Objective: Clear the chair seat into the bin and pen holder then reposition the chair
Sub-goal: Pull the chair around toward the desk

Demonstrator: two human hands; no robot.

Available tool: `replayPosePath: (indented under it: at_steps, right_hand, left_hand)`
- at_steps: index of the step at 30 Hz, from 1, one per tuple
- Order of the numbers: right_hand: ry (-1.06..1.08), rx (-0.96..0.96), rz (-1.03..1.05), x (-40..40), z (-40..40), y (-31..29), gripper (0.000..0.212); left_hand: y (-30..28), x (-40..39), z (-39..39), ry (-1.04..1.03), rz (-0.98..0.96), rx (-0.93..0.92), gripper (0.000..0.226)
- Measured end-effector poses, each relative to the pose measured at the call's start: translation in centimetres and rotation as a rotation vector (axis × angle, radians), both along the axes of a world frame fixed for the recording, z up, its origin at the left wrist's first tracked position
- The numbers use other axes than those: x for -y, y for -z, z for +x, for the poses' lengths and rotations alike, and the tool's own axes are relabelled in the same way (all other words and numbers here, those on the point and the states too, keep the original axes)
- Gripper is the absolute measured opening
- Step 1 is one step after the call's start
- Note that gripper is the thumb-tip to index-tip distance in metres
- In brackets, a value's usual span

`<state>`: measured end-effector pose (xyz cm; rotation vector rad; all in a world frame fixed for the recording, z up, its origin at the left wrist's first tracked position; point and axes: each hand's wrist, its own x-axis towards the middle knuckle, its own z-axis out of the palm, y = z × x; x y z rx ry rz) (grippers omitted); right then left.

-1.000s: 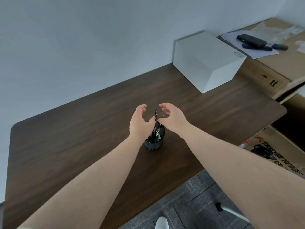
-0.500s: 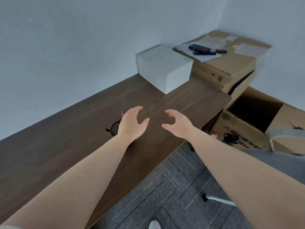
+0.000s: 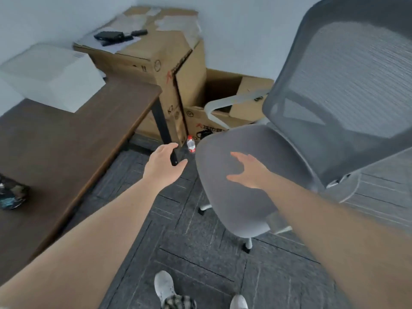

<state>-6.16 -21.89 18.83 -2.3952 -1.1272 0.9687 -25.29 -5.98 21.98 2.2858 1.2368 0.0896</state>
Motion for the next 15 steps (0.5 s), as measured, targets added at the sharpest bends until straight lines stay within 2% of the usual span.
replayPosePath:
  at_steps: [4, 8, 15]
  right_hand:
    - [0.171, 0.066, -0.113, 8.7, 6.3, 1.4, 0.074]
    - [0.305, 0.122, -0.172, 15.2, 9.7, 2.5, 0.08]
    - [0.182, 0.282, -0.348, 21.8, 12.0, 6.1, 0.103]
  left_hand:
    - [1.8, 6.6, 7.7, 0.162, -0.063, -0.015, 0.071]
    - [3.3, 12.6, 13.8, 0.35, -0.11, -0.063, 0.08]
    - [6.1, 20.3, 18.9, 0.647, -0.142, -0.277, 0.089]
